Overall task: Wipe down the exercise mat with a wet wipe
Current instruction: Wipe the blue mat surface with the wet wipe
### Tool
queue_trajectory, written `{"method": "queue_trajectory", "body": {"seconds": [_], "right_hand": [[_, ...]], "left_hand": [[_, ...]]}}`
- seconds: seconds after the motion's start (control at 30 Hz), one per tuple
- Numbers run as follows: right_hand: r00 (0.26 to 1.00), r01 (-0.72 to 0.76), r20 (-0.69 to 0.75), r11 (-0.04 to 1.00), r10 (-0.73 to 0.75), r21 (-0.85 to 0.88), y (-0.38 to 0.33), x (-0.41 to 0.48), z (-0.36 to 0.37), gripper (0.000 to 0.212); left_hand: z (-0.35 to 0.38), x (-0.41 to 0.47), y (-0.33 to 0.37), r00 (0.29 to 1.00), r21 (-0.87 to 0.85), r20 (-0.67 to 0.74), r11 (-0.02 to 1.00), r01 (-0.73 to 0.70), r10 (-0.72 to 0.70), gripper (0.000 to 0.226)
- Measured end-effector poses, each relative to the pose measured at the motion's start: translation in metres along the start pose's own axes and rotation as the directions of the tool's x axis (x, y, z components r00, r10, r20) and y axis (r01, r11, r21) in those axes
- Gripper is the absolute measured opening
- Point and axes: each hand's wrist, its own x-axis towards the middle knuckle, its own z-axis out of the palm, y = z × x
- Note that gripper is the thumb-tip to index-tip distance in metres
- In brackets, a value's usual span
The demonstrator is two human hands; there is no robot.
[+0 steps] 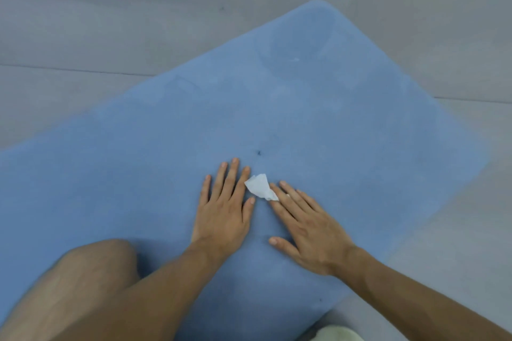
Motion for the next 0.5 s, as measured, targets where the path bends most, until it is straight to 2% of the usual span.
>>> {"method": "queue_trajectory", "body": {"seconds": [0.17, 0.23, 0.33, 0.4, 0.5], "right_hand": [[0.997, -0.031, -0.064, 0.994, 0.037, 0.1, -0.01, 0.001, 0.002, 0.074], [0.995, -0.018, -0.096, 0.99, 0.031, 0.14, -0.012, -0.001, 0.004, 0.062], [0.986, -0.005, -0.156, 0.957, 0.052, 0.289, -0.009, -0.002, 0.003, 0.03], [0.979, -0.035, -0.165, 0.904, 0.116, 0.426, -0.009, -0.002, 0.0, 0.014], [0.948, -0.075, -0.219, 0.832, 0.231, 0.55, -0.013, 0.0, -0.005, 0.022]], "left_hand": [[0.0, -0.014, 0.013, 1.0, -0.119, 0.021, 0.993, 0.014, -0.012, 0.064], [-0.003, -0.015, 0.017, 1.0, -0.2, 0.026, 0.98, 0.003, 0.002, 0.067], [-0.009, -0.017, 0.02, 0.998, -0.315, 0.017, 0.948, -0.05, 0.058, 0.068], [-0.014, -0.016, 0.024, 0.998, -0.412, -0.021, 0.909, -0.061, 0.058, 0.06], [-0.022, -0.01, 0.032, 0.994, -0.572, -0.1, 0.816, -0.083, 0.031, 0.035]]}}
